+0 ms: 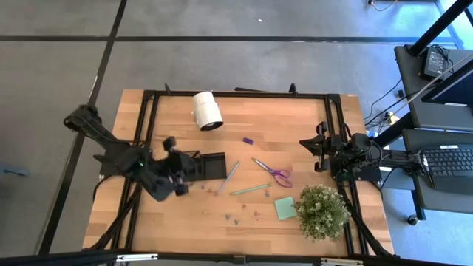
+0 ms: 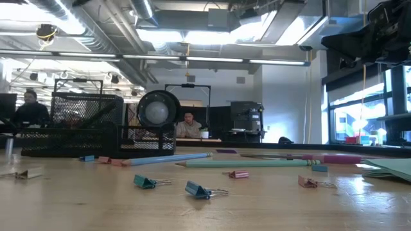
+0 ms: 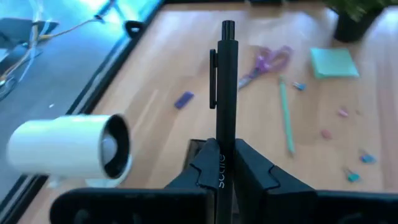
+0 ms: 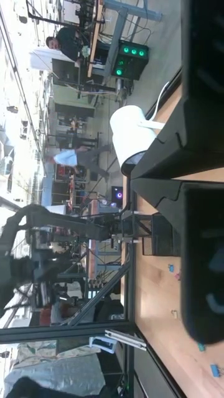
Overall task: Pick and place office supplies into organizer
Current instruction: Put the black pen into the black desk organizer
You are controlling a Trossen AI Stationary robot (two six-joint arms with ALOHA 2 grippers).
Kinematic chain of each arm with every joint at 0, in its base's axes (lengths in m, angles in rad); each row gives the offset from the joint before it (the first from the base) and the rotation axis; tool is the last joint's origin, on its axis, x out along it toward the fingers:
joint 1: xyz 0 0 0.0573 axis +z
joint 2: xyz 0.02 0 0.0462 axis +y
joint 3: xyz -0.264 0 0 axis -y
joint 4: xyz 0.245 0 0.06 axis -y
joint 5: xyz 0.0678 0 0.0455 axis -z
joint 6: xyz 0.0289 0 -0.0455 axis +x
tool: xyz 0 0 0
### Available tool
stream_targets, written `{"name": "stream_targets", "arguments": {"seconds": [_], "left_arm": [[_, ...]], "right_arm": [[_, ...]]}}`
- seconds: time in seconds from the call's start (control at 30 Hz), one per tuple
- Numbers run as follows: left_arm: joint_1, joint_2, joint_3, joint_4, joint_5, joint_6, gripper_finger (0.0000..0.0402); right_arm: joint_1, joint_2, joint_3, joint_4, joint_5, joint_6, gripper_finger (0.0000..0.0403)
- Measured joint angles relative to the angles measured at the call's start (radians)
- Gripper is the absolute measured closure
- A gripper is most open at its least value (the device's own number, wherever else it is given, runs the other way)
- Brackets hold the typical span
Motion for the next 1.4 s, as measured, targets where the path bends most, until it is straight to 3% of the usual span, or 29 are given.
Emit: {"name": "stream_targets", "arguments": {"seconds": [0.33,0.57,1.03,1.4], "left_arm": [[0.025,-0.288,-0.394,0.271,-0.139,-0.011,0.0382],[0.072,-0.407,-0.616,0.46,-0.14,0.006,0.0381],[0.163,-0.438,-0.915,0.786,-0.06,0.014,0.038],[0.174,-0.438,-1.036,0.921,0.033,0.068,0.038]], "right_arm": [[0.0,0.0,0.0,0.0,0.0,0.0,0.0391],[0.0,0.0,0.0,0.0,0.0,0.0,0.0391],[0.0,0.0,0.0,0.0,0.0,0.0,0.0391],[0.0,0.0,0.0,0.0,0.0,0.0,0.0391]]}}
